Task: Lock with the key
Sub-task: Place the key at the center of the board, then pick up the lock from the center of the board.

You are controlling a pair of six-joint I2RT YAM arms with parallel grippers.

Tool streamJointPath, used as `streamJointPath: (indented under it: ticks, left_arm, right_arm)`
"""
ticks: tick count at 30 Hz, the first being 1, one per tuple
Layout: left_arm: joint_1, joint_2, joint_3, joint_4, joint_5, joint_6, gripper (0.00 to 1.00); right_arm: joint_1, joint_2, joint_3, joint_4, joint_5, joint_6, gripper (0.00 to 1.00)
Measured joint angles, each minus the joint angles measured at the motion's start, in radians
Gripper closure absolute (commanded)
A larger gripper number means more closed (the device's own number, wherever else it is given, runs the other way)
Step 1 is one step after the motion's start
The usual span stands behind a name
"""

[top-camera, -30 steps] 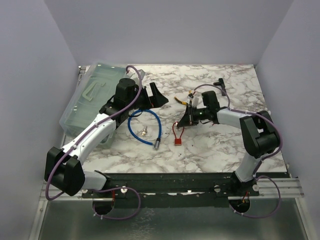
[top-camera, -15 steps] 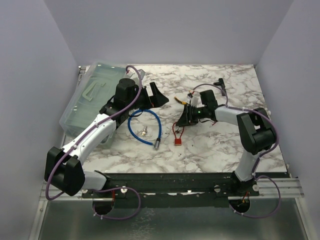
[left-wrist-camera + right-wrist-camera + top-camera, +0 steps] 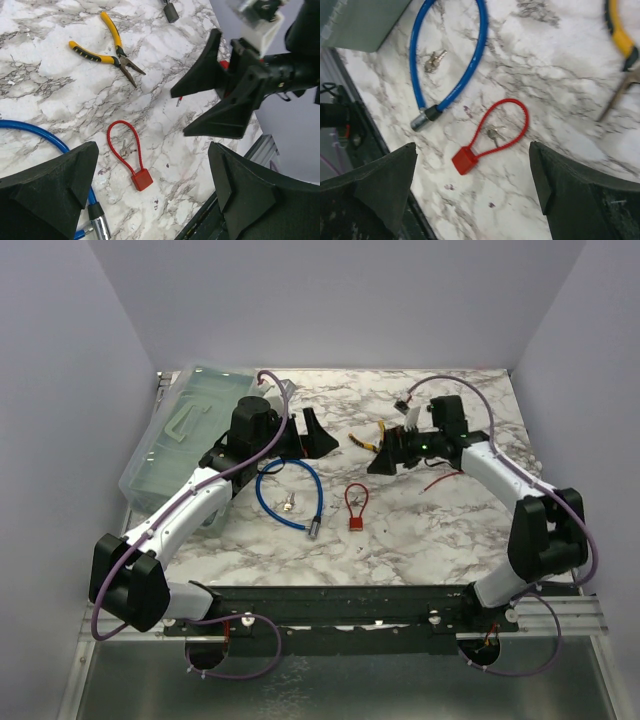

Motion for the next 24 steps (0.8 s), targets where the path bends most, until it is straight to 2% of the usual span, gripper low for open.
streamJointPath:
  ticks: [4,11,15,24]
  left_arm:
    - [0.000,0.000,0.000,0.001,0.006,0.044,0.01]
    - [0.000,-0.001,0.000,0.001,0.018,0.095,0.01]
    - [0.000,-0.001,0.000,0.002,0.030,0.101,0.01]
    - [0.000,-0.006,0.000,0.009,0.049,0.101,0.01]
  right_arm:
    - [-0.102,-0.078,0.021,-0.130,0.003,-0.208,0.00]
    - [-0.344,-0.034,0.093,-0.410,0.043,-0.708,0.01]
    - [-0.493,0.089,0.159,-0.486,0.107,-0.894,0.04]
    - [-0.687,0.353,0.384,-0.577,0.244,-1.139,0.05]
